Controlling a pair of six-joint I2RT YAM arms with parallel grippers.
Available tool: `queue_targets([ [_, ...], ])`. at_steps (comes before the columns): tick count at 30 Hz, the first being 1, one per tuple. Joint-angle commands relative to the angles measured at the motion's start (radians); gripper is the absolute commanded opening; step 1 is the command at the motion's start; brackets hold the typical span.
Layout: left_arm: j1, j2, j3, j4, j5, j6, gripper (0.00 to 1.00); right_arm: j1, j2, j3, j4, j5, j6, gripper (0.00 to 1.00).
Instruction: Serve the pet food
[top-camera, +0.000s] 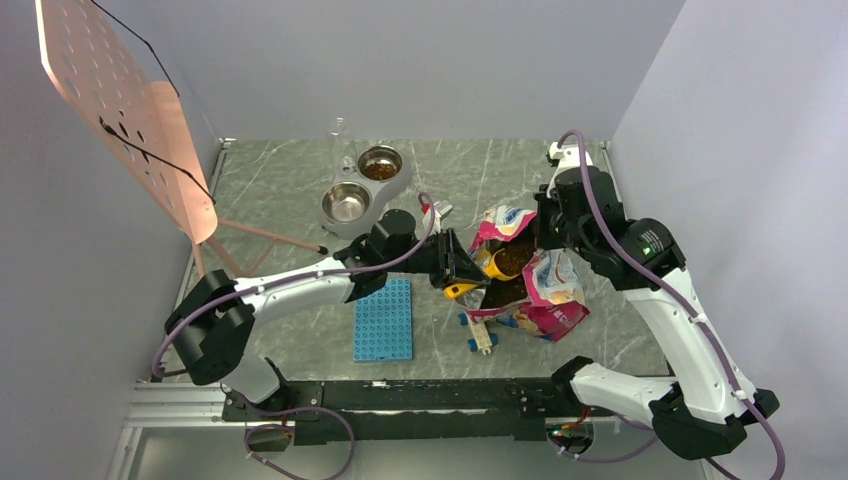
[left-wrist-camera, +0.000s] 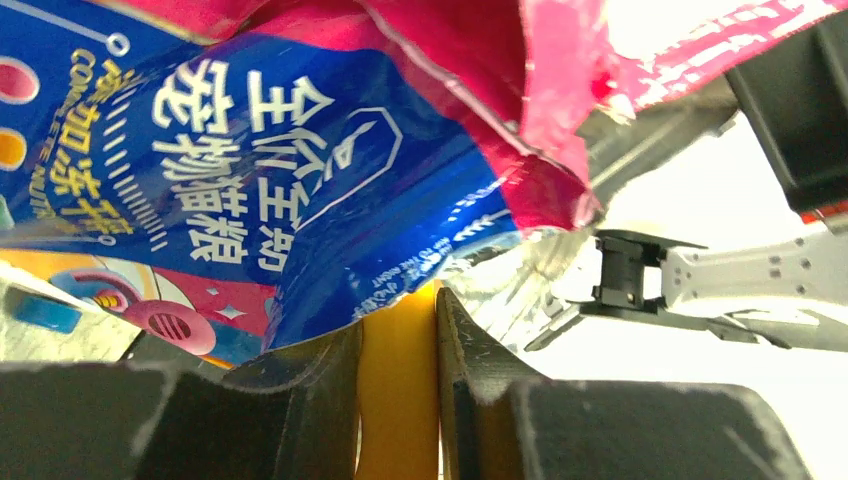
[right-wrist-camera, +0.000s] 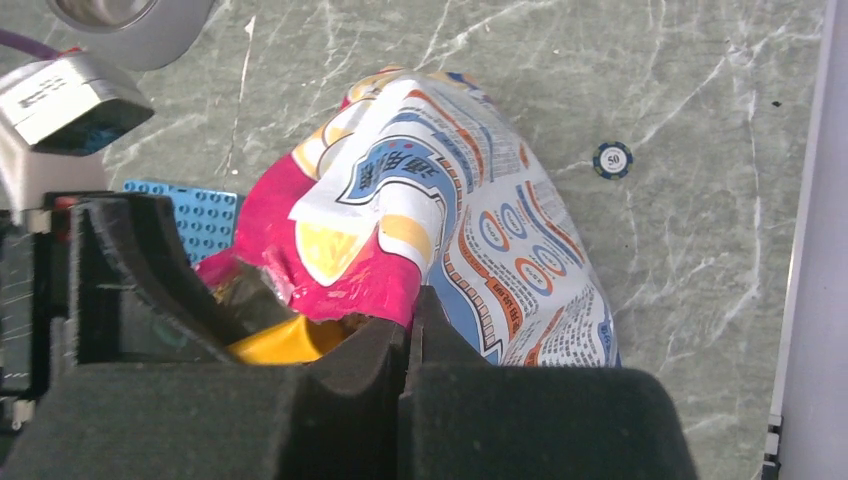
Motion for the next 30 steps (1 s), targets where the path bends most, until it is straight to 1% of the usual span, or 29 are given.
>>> queue_targets([
  [1,0.009,-0.06,-0.031,0.235,0.02,-0.008,0.0,0.009,-0.096,0.054,0.224,0.096,0.018,0.0],
  [6,0.008,-0.104,-0.064,0.229,0.011,0.007,0.0,0.008,-0.092,0.053,0.221,0.126,0.016,0.0],
  [12,0.007,-0.17,-0.173,0.353,-0.011,-0.059,0.0,0.008,-0.076,0.064,0.21,0.15,-0.006,0.0],
  [13,0.007,-0.19,-0.184,0.318,-0.024,-0.06,0.0,0.008,-0.072,0.071,0.208,0.155,-0.011,0.0],
  [14,0.007,-0.209,-0.18,0.241,-0.048,-0.056,0.0,0.007,-0.068,0.077,0.208,0.158,-0.016,0.0],
  [16,0.004,-0.215,-0.094,-0.079,-0.103,-0.045,0.0,0.008,-0.061,0.086,0.208,0.16,-0.02,0.0],
  [17,0.003,-0.191,-0.006,-0.293,-0.118,-0.035,0.0,0.007,-0.06,0.087,0.21,0.16,-0.022,0.0],
  [18,0.002,-0.16,0.076,-0.442,-0.119,-0.018,0.0,0.008,-0.057,0.086,0.214,0.155,-0.022,0.0],
  [19,-0.002,-0.137,0.142,-0.497,-0.113,0.003,0.0,0.008,-0.054,0.085,0.216,0.151,-0.021,0.0],
  [21,-0.022,-0.138,0.205,-0.518,-0.14,0.032,0.0,0.008,-0.05,0.087,0.216,0.144,-0.016,0.0],
  [22,-0.028,-0.153,0.195,-0.509,-0.155,0.044,0.0,0.007,-0.049,0.09,0.214,0.141,-0.011,0.0],
  [24,-0.023,-0.193,0.127,-0.46,-0.152,0.039,0.0,0.009,-0.053,0.091,0.211,0.137,-0.005,0.0],
  [25,-0.017,-0.216,0.074,-0.397,-0.142,0.026,0.0,0.008,-0.056,0.088,0.21,0.136,-0.001,0.0],
  [27,-0.012,-0.272,0.006,-0.363,-0.15,-0.044,0.0,0.008,-0.06,0.084,0.206,0.137,0.002,0.0],
  [28,-0.014,-0.293,-0.002,-0.387,-0.167,-0.064,0.0,0.008,-0.061,0.085,0.202,0.139,0.004,0.0],
  [30,-0.015,-0.295,0.046,-0.558,-0.204,-0.05,0.0,0.009,-0.066,0.078,0.202,0.141,0.008,0.0],
])
